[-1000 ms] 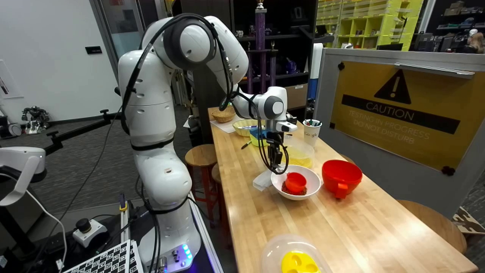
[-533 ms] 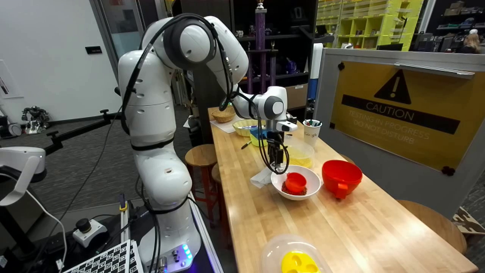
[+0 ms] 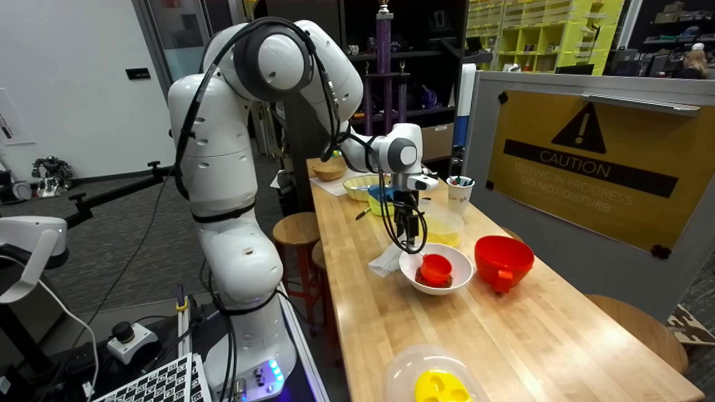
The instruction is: Use the towel to wipe the table
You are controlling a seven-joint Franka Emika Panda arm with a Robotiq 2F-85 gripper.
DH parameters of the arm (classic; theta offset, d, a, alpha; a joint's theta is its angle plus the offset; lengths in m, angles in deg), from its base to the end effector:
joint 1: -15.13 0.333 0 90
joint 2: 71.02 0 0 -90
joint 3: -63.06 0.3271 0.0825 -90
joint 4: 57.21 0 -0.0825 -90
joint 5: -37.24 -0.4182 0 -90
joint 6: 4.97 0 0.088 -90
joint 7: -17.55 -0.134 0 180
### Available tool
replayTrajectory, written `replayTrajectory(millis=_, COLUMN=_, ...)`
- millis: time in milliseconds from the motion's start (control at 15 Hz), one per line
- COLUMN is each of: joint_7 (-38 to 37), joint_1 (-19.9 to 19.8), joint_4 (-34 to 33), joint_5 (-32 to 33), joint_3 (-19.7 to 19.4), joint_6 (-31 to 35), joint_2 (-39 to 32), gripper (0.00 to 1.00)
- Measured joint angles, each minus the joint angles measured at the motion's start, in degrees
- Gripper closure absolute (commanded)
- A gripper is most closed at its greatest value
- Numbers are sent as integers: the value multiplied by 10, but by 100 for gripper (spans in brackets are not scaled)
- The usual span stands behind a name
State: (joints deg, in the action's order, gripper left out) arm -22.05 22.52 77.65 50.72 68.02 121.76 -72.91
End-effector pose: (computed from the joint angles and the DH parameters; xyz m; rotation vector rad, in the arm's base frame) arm 0.4953 0.0956 0.2629 2.8713 -0.4601 -0.1174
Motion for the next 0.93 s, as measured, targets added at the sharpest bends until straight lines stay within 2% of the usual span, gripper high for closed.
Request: replayTrajectory(millis=933, joint_7=40, joint_1=0, joint_4=53, joint_5=-2, joint_3=14, joint_6=4, joint_2=92, gripper=0)
